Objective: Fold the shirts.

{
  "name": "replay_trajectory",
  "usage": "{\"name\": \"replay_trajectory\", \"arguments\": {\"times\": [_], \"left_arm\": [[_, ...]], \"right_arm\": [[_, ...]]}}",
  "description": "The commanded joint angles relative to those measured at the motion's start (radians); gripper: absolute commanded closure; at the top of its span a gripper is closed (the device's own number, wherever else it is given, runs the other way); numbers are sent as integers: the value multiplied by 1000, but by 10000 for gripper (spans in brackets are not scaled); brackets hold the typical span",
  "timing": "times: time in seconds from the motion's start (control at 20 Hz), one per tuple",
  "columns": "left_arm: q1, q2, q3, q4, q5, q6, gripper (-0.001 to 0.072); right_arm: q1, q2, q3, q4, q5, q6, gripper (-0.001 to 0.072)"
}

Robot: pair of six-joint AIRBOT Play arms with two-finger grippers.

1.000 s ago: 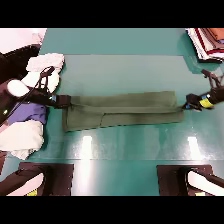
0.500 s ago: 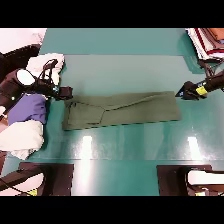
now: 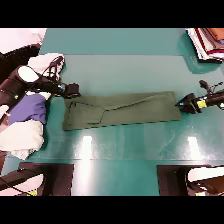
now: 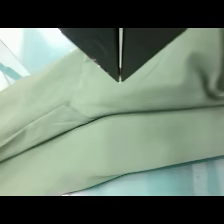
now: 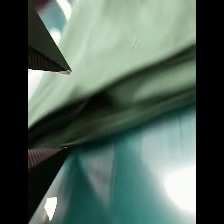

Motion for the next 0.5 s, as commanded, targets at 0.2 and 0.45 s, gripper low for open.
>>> {"name": "replay_trajectory", "arguments": {"times": [0.2, 0.45], "left_arm": [[-230, -152, 53, -28, 179, -68, 685], [-348, -395, 284, -30, 150, -67, 685]], "right_arm": [[108, -3, -16, 111, -86, -96, 697], [188, 213, 80, 111, -21, -20, 697]]}}
